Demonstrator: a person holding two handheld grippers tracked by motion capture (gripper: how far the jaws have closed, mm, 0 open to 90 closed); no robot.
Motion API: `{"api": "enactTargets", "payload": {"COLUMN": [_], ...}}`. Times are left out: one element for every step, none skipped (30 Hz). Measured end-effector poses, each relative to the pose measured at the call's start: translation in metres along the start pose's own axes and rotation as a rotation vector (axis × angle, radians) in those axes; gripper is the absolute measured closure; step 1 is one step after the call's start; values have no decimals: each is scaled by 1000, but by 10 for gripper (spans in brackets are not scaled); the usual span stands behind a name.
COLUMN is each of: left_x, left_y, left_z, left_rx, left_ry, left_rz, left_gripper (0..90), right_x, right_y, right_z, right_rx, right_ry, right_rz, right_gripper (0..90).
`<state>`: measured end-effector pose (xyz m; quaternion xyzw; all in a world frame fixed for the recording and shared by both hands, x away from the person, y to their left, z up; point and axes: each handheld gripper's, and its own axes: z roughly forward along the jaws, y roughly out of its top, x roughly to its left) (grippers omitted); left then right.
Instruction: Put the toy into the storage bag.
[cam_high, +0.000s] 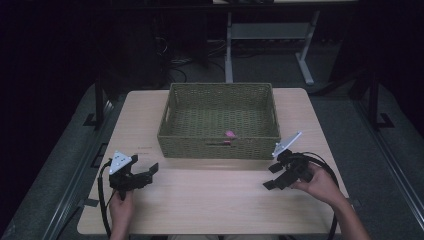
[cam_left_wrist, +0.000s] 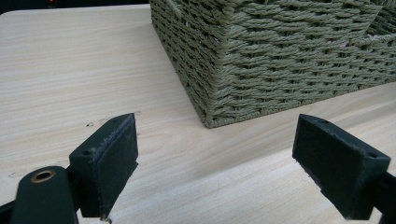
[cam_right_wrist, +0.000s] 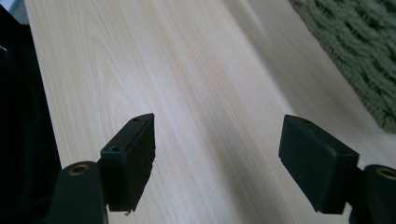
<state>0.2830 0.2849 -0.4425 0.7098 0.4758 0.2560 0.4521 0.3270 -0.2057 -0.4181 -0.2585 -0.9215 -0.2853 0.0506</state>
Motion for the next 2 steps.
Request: {"api": "enactTargets", "payload": {"left_x": [0, 0], "left_y": [0, 0], "left_z": [0, 0], "left_rx": [0, -2], "left_ry": [1, 3], "left_rz": [2, 0], "left_gripper": [136, 137], "right_x": [2, 5], "right_y": [0, -1], "right_z": [0, 0], "right_rx": [0, -7], "right_ry": [-1, -5], "right_rz": [-1, -12], "right_gripper": [264, 265]}}
